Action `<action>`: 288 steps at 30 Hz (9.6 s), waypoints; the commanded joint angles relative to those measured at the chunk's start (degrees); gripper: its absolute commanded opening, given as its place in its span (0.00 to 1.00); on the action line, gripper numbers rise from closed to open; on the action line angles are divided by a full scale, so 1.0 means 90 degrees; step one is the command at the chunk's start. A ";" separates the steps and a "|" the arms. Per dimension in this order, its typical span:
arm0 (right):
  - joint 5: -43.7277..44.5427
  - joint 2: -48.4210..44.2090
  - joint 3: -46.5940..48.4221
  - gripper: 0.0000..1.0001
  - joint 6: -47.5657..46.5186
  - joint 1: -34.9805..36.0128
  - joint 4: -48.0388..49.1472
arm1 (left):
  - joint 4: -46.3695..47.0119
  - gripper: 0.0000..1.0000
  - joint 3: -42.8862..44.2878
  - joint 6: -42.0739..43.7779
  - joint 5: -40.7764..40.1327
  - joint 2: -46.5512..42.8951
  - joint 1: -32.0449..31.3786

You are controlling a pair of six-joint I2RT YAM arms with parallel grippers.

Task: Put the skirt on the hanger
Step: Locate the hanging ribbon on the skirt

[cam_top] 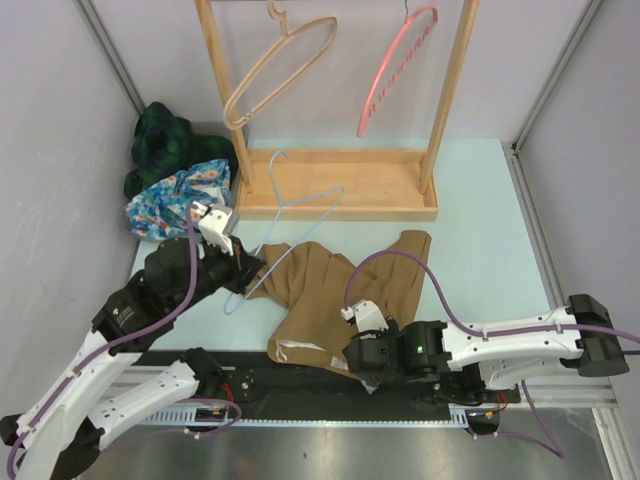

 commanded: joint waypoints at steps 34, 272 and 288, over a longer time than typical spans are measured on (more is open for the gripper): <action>0.0006 -0.0391 -0.1580 0.67 -0.0482 -0.2813 0.1809 | -0.0173 0.00 0.0061 -0.0319 0.0492 -0.0674 -0.0039; 0.0767 0.1192 0.0470 0.22 -0.5484 -0.5090 0.2807 | 0.1926 0.00 -0.2175 -0.0983 0.1508 -0.0216 -0.0927; 0.0747 0.1104 0.0460 0.00 -0.5396 -0.5197 0.2836 | 0.1868 0.00 -0.2233 -0.0974 0.1595 -0.0264 -0.0976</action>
